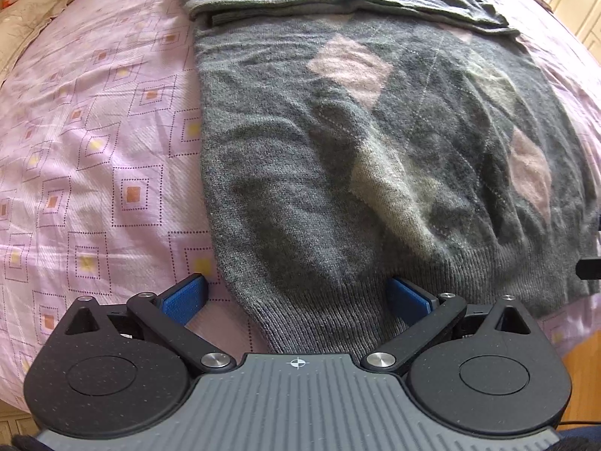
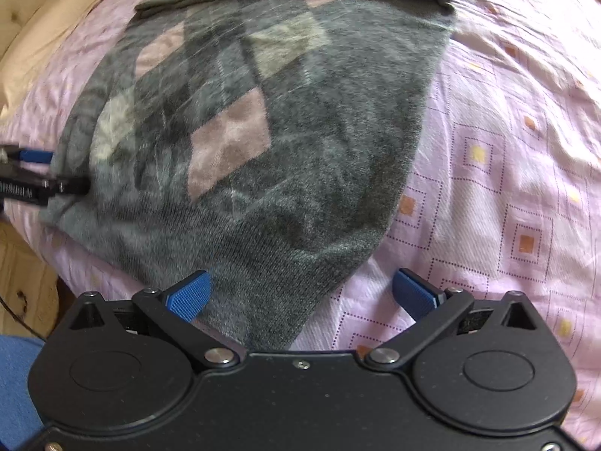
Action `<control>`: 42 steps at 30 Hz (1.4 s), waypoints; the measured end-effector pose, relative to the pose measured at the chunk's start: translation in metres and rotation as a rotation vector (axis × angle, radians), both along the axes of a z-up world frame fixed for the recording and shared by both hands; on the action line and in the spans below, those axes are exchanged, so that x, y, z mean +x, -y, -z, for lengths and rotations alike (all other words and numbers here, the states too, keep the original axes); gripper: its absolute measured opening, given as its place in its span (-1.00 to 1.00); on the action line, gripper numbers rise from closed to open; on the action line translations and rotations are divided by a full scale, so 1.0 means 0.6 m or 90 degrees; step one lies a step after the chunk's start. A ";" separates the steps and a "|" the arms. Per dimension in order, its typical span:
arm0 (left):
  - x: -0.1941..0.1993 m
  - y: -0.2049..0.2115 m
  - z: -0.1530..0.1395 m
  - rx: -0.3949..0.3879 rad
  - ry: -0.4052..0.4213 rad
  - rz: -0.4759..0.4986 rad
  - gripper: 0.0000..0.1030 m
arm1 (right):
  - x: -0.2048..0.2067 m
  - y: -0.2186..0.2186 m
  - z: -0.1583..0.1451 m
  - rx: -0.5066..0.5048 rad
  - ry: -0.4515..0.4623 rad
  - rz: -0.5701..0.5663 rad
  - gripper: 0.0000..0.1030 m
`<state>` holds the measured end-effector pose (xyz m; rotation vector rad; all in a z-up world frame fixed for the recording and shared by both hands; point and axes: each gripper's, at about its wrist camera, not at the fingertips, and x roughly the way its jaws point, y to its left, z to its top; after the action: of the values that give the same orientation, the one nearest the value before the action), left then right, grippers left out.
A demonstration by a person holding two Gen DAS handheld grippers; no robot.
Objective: Fold small clothes
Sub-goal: 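Close both grippers on the hem of the sweater, then lift the hem with both grippers and fold it up over the collar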
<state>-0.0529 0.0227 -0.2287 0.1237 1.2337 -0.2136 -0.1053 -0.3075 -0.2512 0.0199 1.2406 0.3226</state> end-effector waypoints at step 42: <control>0.001 -0.065 -0.171 -0.227 0.113 -0.134 -0.88 | 0.056 0.117 -0.142 0.350 0.052 0.185 -0.77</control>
<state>-0.0521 0.0618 -0.1258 -0.2897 1.0071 -0.2302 -0.0717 -0.3778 -0.1658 0.6467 1.0203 0.3969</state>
